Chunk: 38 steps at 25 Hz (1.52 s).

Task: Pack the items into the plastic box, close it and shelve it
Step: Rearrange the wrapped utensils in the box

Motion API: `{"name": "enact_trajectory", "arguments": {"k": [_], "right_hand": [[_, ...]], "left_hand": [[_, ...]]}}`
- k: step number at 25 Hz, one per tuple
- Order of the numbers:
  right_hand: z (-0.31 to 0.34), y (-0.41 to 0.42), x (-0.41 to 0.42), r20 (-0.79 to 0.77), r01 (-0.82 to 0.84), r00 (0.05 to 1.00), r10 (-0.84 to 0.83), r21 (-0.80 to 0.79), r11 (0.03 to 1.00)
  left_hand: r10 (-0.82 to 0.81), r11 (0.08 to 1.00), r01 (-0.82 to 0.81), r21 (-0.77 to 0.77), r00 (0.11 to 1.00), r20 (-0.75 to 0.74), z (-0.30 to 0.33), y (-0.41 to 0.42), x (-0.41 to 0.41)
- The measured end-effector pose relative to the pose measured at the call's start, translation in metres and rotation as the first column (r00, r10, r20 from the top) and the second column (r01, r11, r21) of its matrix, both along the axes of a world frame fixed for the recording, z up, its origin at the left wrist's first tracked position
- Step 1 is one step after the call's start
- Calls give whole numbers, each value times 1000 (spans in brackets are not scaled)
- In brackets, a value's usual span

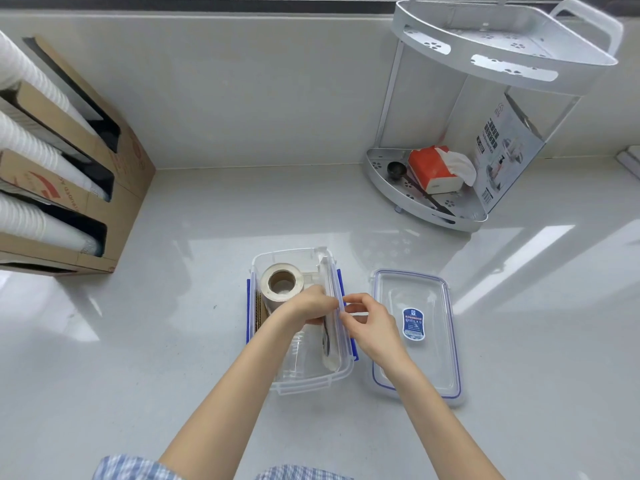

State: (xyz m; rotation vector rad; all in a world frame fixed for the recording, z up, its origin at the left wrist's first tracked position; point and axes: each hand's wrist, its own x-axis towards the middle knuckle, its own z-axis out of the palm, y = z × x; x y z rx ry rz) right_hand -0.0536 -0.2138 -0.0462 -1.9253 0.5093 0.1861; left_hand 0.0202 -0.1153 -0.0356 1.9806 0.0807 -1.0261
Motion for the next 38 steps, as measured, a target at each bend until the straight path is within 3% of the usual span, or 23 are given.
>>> {"name": "enact_trajectory", "arguments": {"k": [10,20,25,28,34,38], "right_hand": [[3,2,-1,-1,-14,1000,14,-52,999],[3,2,-1,-22,-105,994,103,-135,985],[3,3,-1,-19,-109,994,108,-125,986],[2,3,-1,-13,-103,995,102,-109,989],[2,4,-2,-13,-95,996,94,-99,991],[0,4,-3,-15,-99,995,98,-70,993]], "left_hand": [[234,909,-239,-342,971,-57,5,19,-9],[285,956,-280,-91,957,54,-12,8,-8],[182,980,-167,-106,973,143,-15,3,-7],[179,984,-177,-28,967,180,-20,4,-3],[102,993,-108,52,989,107,-20,-1,-4],[195,981,-195,-5,981,-17,-24,0,2]]}}
